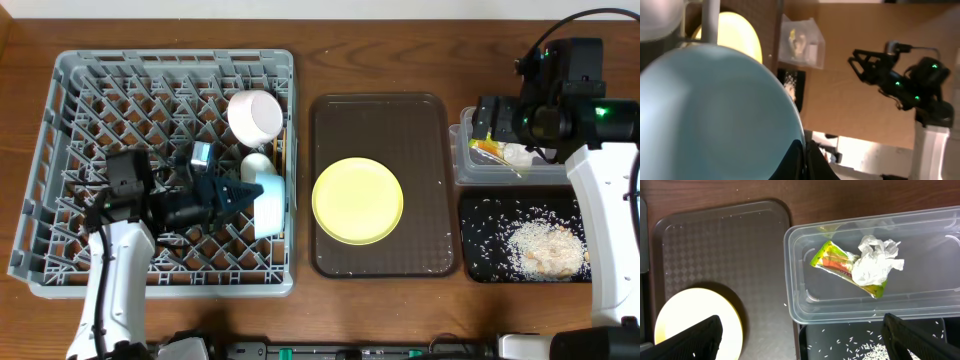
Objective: Sort waste into correct bins and load items into the dishwasher rack
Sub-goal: 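Lower the blue bowl into the front of the dish rack, then open the left gripper and release the blue bowl in the rack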
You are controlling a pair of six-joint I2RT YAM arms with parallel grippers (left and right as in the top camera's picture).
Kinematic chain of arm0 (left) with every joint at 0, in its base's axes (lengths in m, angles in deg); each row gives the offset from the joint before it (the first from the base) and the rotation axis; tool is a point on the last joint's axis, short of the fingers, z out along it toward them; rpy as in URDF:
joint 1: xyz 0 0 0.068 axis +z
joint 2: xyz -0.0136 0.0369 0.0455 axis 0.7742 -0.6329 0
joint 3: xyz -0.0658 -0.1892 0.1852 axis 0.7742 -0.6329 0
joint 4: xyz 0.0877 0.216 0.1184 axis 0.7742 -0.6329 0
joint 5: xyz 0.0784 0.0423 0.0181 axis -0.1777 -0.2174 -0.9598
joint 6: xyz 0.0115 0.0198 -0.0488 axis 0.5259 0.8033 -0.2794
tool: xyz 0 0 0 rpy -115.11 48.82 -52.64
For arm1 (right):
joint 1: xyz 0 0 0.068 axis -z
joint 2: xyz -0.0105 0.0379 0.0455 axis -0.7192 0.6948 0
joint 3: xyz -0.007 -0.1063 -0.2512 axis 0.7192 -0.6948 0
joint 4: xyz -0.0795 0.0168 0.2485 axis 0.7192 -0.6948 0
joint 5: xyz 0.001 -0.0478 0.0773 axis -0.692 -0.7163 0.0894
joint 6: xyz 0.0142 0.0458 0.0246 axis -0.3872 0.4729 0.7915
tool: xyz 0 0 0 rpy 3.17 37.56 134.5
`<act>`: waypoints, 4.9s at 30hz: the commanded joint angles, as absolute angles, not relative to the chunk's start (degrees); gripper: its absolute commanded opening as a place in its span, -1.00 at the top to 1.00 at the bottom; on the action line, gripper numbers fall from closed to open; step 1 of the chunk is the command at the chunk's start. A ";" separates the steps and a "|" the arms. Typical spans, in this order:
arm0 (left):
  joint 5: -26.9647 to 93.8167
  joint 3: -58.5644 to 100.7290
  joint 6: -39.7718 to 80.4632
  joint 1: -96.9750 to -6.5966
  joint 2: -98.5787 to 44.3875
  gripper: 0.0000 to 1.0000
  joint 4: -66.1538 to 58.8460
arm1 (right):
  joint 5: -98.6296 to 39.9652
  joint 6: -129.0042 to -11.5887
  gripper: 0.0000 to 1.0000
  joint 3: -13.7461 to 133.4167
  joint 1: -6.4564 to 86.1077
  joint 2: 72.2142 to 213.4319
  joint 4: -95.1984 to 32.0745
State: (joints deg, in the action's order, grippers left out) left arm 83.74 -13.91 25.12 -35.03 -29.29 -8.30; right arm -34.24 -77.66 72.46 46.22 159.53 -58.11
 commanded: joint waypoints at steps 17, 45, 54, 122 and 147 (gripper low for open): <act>93.88 -17.65 23.53 -21.46 -30.36 0.88 -6.00 | -34.33 -78.27 -0.99 72.72 45.80 159.66 -58.19; 93.79 -17.67 22.02 -26.25 -30.30 0.88 -9.48 | -34.33 -78.27 -0.98 72.74 45.80 159.66 -58.22; 92.55 -18.26 21.82 -26.40 -30.30 0.87 -9.74 | -34.33 -78.27 -0.99 72.72 45.80 159.66 -58.22; 80.99 -16.45 12.99 -27.62 -29.84 -0.18 2.04 | -34.33 -78.27 -0.99 72.72 45.80 159.66 -58.19; 46.85 -13.30 14.96 -27.69 -8.62 -0.74 -6.77 | -34.33 -78.25 -0.99 72.72 45.80 159.66 -58.22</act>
State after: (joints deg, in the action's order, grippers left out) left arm 52.79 -16.62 14.21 -27.64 -10.30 -5.70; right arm -34.22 -77.66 72.46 46.22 159.53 -58.11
